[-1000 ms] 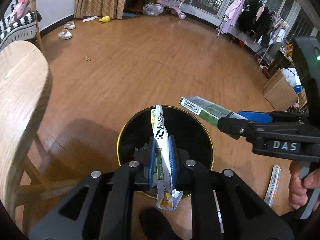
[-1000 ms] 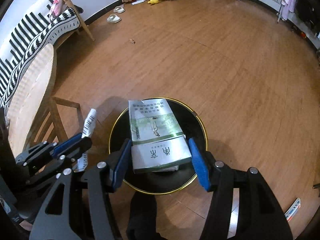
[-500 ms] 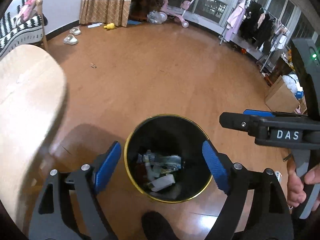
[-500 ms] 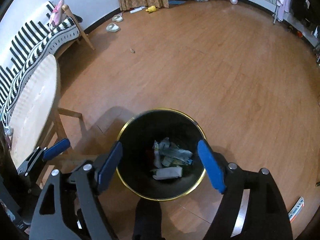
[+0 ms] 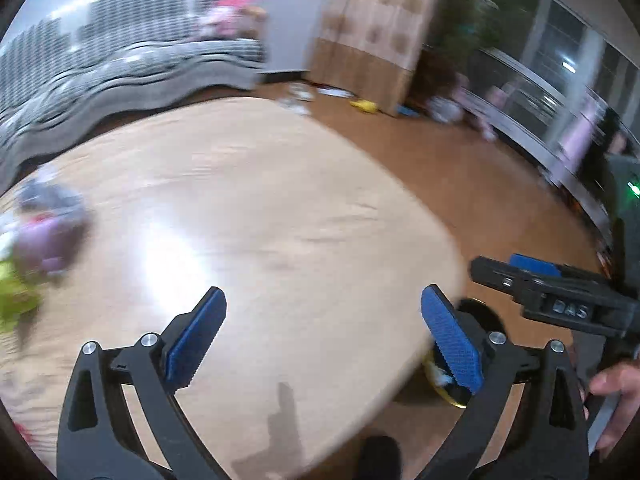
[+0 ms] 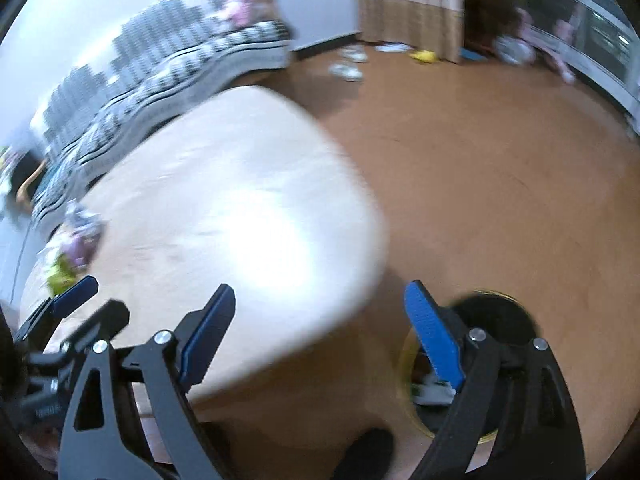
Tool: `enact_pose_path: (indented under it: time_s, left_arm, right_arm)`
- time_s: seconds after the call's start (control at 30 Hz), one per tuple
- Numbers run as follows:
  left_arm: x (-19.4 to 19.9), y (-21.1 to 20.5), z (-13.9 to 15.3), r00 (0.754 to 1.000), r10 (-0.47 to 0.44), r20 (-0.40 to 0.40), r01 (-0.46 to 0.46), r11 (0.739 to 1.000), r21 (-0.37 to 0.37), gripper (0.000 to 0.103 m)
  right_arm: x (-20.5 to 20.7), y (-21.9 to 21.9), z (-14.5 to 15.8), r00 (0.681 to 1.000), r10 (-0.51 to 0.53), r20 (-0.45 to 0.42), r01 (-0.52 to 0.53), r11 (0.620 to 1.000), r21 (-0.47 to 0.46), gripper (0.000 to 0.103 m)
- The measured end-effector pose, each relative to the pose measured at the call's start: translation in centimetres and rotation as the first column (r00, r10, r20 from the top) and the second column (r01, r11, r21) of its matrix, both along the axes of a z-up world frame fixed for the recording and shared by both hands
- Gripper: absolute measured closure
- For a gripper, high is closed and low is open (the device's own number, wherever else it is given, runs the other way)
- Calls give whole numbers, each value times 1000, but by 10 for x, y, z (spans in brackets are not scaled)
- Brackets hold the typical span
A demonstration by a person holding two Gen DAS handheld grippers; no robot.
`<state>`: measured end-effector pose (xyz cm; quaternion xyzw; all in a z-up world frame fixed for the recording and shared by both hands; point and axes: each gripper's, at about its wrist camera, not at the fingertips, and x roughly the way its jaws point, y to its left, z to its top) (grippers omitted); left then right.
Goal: Collect trash
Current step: 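Grasp the white paper bag with left tool while right tool grasps the yellow-green snack bag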
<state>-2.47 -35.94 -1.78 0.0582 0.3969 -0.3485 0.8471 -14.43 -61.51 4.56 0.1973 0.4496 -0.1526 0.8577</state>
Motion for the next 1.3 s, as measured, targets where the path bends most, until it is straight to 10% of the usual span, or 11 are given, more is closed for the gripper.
enact_pose_path:
  time_s: [0.2, 0.5, 0.93, 1.0, 1.03, 1.3]
  left_arm:
    - [71, 130, 15, 963, 270, 2, -270, 963, -18, 8]
    - [163, 282, 0, 842, 540, -13, -540, 842, 13, 8]
    - [233, 295, -47, 822, 556, -121, -553, 831, 63, 9]
    - [234, 298, -46, 831, 538, -140, -541, 841, 22, 29]
    - [234, 299, -45, 832, 536, -141, -539, 842, 21, 32]
    - [193, 304, -14, 874, 474, -112, -472, 881, 45, 35]
  right_arm:
    - [90, 130, 15, 964, 259, 55, -259, 966, -5, 19]
    - [179, 297, -5, 837, 545, 38, -544, 838, -43, 19]
    - [236, 375, -40, 772, 636, 10, -634, 770, -71, 19]
    - [237, 379, -42, 764, 645, 9, -643, 763, -72, 28]
    - [239, 382, -42, 757, 653, 6, -651, 756, -65, 49]
    - [213, 375, -20, 746, 666, 20, -666, 746, -24, 51]
